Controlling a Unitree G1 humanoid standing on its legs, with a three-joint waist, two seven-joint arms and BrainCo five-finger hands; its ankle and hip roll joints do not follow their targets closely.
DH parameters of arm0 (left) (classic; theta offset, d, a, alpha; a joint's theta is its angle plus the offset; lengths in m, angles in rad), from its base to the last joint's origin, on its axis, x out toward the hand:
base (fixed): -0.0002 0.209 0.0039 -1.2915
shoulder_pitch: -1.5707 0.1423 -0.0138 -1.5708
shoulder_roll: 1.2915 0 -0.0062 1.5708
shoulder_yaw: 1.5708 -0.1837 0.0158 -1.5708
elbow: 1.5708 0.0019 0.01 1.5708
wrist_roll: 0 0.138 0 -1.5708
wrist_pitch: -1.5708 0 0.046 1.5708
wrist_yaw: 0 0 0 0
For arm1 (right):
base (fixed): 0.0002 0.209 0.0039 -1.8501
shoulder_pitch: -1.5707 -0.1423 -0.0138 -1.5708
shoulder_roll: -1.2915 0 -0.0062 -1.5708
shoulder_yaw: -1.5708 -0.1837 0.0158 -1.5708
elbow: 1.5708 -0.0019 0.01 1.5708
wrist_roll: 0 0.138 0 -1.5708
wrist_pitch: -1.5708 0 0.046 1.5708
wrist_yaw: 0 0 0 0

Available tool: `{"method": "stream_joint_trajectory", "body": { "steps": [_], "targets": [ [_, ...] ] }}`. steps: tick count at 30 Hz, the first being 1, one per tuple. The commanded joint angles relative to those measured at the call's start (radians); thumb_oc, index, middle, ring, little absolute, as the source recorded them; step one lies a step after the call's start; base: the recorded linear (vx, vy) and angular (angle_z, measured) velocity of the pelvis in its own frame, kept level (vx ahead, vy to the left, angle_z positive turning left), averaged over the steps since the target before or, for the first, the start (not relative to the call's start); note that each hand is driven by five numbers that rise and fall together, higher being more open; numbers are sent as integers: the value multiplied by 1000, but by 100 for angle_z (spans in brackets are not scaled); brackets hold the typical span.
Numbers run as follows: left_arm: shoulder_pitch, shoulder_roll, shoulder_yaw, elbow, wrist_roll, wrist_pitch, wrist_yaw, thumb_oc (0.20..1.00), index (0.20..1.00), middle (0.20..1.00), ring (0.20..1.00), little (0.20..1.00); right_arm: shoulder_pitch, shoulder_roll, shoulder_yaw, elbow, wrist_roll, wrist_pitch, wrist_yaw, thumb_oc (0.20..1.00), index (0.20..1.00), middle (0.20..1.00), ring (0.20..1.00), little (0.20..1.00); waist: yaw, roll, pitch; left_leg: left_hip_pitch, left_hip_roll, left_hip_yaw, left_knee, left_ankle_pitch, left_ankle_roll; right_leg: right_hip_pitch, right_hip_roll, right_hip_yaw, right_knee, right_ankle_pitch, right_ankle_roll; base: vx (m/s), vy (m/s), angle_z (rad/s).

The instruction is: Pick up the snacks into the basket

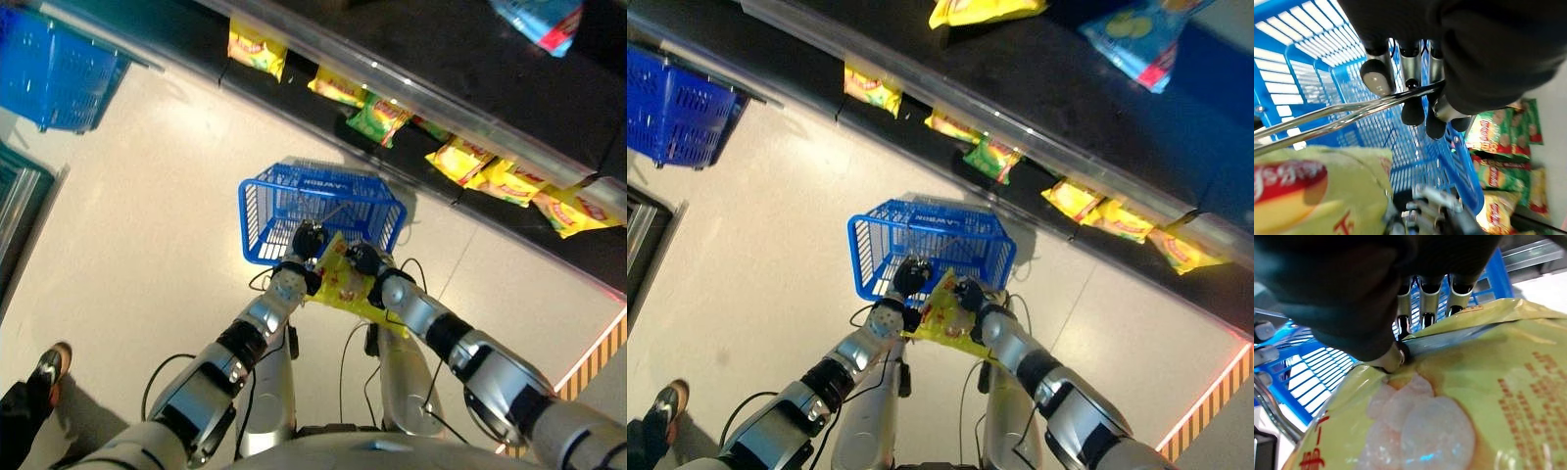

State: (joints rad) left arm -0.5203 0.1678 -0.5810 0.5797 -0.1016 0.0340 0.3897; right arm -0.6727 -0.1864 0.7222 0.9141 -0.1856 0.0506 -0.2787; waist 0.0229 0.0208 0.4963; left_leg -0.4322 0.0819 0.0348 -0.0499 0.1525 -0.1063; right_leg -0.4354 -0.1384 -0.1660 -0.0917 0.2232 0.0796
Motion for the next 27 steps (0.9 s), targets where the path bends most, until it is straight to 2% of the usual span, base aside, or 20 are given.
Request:
{"method": "stream_joint_trajectory", "body": {
  "steps": [1, 2, 3, 4, 5, 8, 9, 10, 11, 13, 19, 20, 21, 22, 24, 25, 26, 27],
  "targets": [
    [-69, -48, -79, -108, -35, -85, 16, 200, 200, 200, 200, 200, -111, 54, -19, 31, -22, -18, -44, 200, 200, 200, 200, 200, 35, 33, 24, -90, -49, -12, -37, 57, 5, -36, -21, -13, 11, -9, 76, -36, -17, 12],
    [-64, -52, -91, -149, -71, -105, 20, 200, 200, 200, 200, 200, -179, 66, -25, 112, -19, -9, -62, 200, 200, 200, 200, 200, 54, 53, 24, -135, -54, -17, -37, 62, 4, -76, -26, -17, 9, -3, 77, -37, -16, 8],
    [-67, -49, -91, -150, -72, -104, 20, 200, 200, 200, 200, 200, -187, 69, -27, 120, -18, -13, -63, 200, 200, 200, 200, 200, 54, 52, 24, -140, -54, -18, -37, 63, 4, -82, -25, -18, 11, -2, 77, -40, -3, 5],
    [-58, -41, -108, -233, -98, -124, 15, 200, 200, 200, 200, 200, -254, 71, -30, 208, -39, -3, -86, 200, 200, 200, 200, 200, 79, 81, 24, -195, -62, -23, -37, 71, 3, -130, -30, -22, 10, 4, 77, -29, 20, 3],
    [-55, -36, -114, -270, -106, -129, 10, 200, 200, 200, 200, 200, -281, 73, -33, 241, -47, -1, -94, 200, 200, 200, 200, 200, 90, 93, 24, -214, -65, -24, -37, 74, 2, -148, -32, -24, 10, 8, 77, -28, 19, 8],
    [-55, -29, -121, -313, -110, -135, 6, 200, 200, 200, 200, 200, -302, 76, -41, 279, -64, 3, -103, 200, 200, 200, 200, 200, 102, 104, 24, -235, -69, -23, -37, 77, 2, -168, -33, -26, 10, 11, 78, -9, 29, 16],
    [-59, -21, -120, -405, -129, -148, 6, 200, 200, 200, 200, 200, -343, 65, -51, 347, -91, 16, -123, 200, 200, 200, 200, 200, 128, 138, 24, -284, -84, -27, -37, 84, 1, -209, -40, -27, 7, 20, 84, -3, 46, 14],
    [-59, -20, -119, -405, -129, -148, 6, 200, 200, 200, 200, 200, -344, 65, -51, 347, -91, 16, -123, 200, 200, 200, 200, 200, 128, 138, 24, -285, -84, -27, -37, 85, 1, -210, -40, -27, 7, 21, 84, 6, 76, 12],
    [-73, -30, -108, -434, -163, -148, 9, 200, 200, 200, 200, 200, -353, 51, -82, 368, -72, 24, -131, 200, 200, 200, 200, 200, 136, 153, 24, -306, -92, -26, -37, 86, 0, -231, -47, -28, 6, 25, 87, 9, 31, 4],
    [-78, -37, -99, -449, -190, -147, 7, 200, 200, 200, 200, 200, -363, 32, -108, 384, -42, 28, -134, 200, 200, 200, 200, 200, 144, 164, 24, -320, -97, -26, -37, 85, 0, -243, -50, -32, 5, 27, 90, 19, 46, 9],
    [-88, -54, -79, -468, -246, -143, 8, 200, 200, 200, 200, 200, -355, 7, -168, 373, 23, 27, -160, 200, 200, 200, 200, 200, 144, 170, 24, -337, -107, -25, -37, 80, -1, -257, -59, -36, 4, 28, 95, 12, 29, 10],
    [-85, -61, -74, -471, -280, -142, 3, 200, 200, 200, 200, 200, -355, 8, -227, 357, 128, 9, -159, 200, 200, 200, 200, 200, 141, 166, 24, -335, -108, -25, -37, 77, -1, -255, -60, -37, 4, 27, 97, 0, 0, 0],
    [-82, -61, -75, -471, -281, -142, 3, 200, 200, 200, 200, 200, -351, 8, -227, 357, 128, 9, -159, 200, 200, 200, 200, 200, 141, 167, 24, -329, -107, -25, -37, 71, -1, -249, -59, -37, 4, 22, 97, 32, 37, 3],
    [-73, -57, -67, -481, -306, -141, 7, 200, 200, 200, 200, 200, -329, 1, -273, 319, 215, -17, -190, 200, 200, 200, 200, 200, 137, 162, 24, -326, -108, -23, -37, 67, 0, -247, -61, -35, 4, 22, 100, 22, 22, 3],
    [-68, -55, -66, -483, -316, -139, 2, 200, 200, 200, 200, 200, -323, -3, -265, 292, 213, -28, -198, 200, 200, 200, 200, 200, 135, 159, 24, -325, -107, -23, -37, 66, 0, -245, -62, -37, 4, 20, 100, 0, 0, 0],
    [-68, -48, -57, -484, -326, -141, -2, 200, 200, 200, 200, 200, -318, -8, -284, 248, 290, -63, -170, 200, 200, 200, 200, 200, 132, 155, 24, -322, -106, -24, -37, 62, 0, -237, -63, -40, 4, 18, 101, 0, 0, 0],
    [-67, -48, -57, -484, -326, -141, -2, 200, 200, 200, 200, 200, -317, -8, -284, 248, 290, -63, -170, 200, 200, 200, 200, 200, 132, 155, 24, -321, -106, -24, -37, 62, 0, -237, -63, -41, 4, 17, 101, 0, 0, 0],
    [-66, -46, -55, -479, -339, -141, -4, 200, 200, 200, 200, 200, -310, -5, -307, 226, 374, -81, -143, 200, 200, 200, 200, 200, 130, 152, 24, -319, -105, -25, -37, 60, 1, -234, -62, -43, 4, 16, 101, 0, 0, 0]
  ]
}}
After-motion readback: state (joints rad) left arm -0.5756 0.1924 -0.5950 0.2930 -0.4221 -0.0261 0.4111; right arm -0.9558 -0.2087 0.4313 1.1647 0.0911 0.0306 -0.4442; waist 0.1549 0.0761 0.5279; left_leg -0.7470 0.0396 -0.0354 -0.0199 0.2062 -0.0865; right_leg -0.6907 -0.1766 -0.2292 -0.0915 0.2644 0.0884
